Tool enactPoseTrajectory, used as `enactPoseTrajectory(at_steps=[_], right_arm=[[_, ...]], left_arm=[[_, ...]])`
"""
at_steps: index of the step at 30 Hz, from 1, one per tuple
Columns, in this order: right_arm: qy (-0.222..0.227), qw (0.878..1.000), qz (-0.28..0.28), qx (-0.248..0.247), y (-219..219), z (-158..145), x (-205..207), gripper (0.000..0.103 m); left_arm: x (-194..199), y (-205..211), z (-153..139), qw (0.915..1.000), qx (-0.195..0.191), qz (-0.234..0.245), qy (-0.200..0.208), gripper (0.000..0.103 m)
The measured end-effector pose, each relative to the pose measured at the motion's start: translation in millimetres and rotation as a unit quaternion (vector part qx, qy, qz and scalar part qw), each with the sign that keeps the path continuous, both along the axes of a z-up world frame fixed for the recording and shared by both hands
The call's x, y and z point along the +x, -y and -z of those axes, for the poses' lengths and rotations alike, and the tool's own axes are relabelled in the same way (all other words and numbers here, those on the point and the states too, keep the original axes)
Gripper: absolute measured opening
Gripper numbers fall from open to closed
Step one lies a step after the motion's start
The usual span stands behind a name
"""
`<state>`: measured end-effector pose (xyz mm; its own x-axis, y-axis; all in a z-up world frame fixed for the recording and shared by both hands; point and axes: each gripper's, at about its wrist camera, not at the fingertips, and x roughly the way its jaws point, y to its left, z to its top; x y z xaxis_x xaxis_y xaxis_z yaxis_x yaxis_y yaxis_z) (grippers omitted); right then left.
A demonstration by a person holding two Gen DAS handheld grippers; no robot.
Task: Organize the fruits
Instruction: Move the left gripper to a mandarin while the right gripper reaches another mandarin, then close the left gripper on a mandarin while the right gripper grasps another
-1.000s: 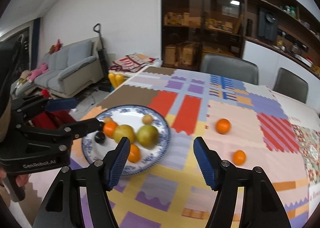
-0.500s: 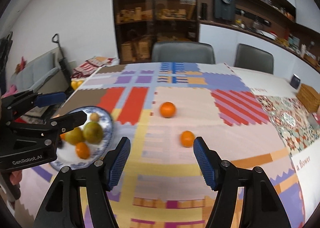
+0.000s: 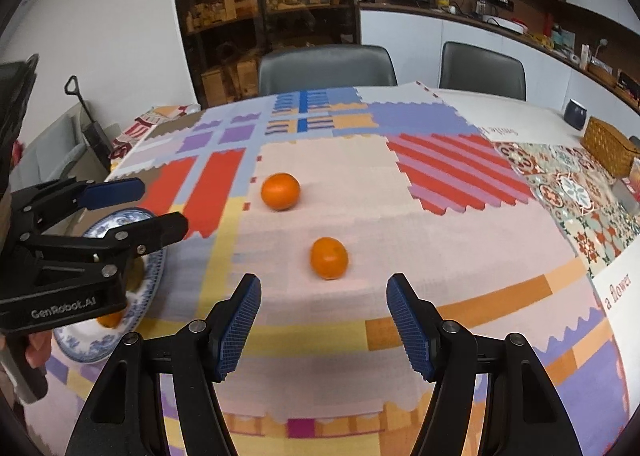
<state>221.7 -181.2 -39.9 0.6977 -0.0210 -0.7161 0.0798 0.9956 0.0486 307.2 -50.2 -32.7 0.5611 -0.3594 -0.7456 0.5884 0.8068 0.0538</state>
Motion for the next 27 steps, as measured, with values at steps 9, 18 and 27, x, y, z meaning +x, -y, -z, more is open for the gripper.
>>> enactPoseTrajectory(at_steps=[9, 18, 27], right_arm=[[-0.02, 0.999, 0.016, 0.021, 11.9, 24.4, 24.4, 0.066], [-0.033, 0.999, 0.018, 0.035, 18.1, 41.3, 43.6, 0.06], [-0.044, 0.998, 0.01, 0.051, 23.8, 53.0, 57.4, 0.045]], left_arm=[[41.4, 28.7, 24.2, 0.9993, 0.008, 0.001, -0.036, 0.064], [70.5, 50.9, 44.9, 0.9983, 0.013, -0.005, -0.057, 0.064], [89.4, 62.1, 54.9, 0.9974, 0.01, -0.018, -0.069, 0.063]])
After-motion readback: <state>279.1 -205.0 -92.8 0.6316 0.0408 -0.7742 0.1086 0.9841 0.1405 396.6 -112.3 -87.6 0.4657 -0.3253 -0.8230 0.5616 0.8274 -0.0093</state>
